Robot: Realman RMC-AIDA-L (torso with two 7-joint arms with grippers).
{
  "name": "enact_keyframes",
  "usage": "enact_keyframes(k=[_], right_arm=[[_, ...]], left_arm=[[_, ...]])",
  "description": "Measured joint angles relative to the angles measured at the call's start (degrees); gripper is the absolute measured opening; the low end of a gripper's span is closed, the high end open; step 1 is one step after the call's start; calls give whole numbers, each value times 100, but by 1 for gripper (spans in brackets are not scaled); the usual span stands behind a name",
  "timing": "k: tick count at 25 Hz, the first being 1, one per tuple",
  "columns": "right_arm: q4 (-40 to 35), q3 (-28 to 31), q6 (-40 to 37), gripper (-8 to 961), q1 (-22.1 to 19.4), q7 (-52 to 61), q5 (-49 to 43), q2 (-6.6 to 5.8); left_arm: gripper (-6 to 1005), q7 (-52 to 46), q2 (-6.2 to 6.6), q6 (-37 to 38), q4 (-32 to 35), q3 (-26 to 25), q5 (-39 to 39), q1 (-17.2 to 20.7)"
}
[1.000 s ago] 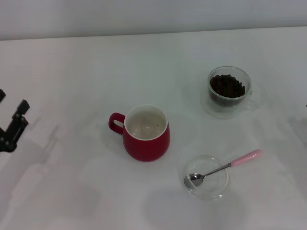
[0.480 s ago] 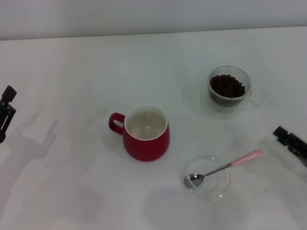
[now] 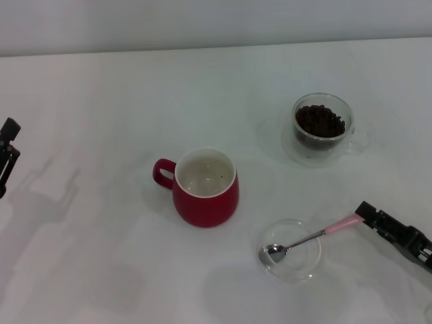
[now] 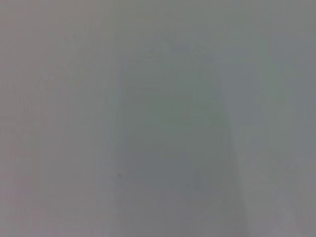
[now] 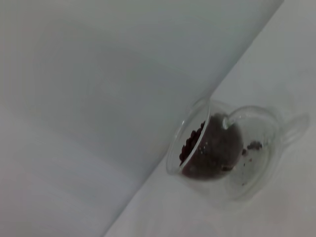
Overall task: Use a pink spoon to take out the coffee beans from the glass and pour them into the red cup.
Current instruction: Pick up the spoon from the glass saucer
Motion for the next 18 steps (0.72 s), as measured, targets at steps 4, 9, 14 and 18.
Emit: enact_keyframes(k=[4,9,14,18], right_arm=[[79,-44,2,549,18,-69,-16,5],[109,-56,10,547,35,-99,-16,14],[193,-76,-25,545,101,-224,-16,21],[248,-78,-82,544,117,-271,-15,23]], left_arm=[[529,0,0,-2,0,9,-2,-8],[530,0,0,-3,0,4,-3,17],[530,0,0,-2,0,0,-3,27],[531,0,0,-3,0,6,-3,48]])
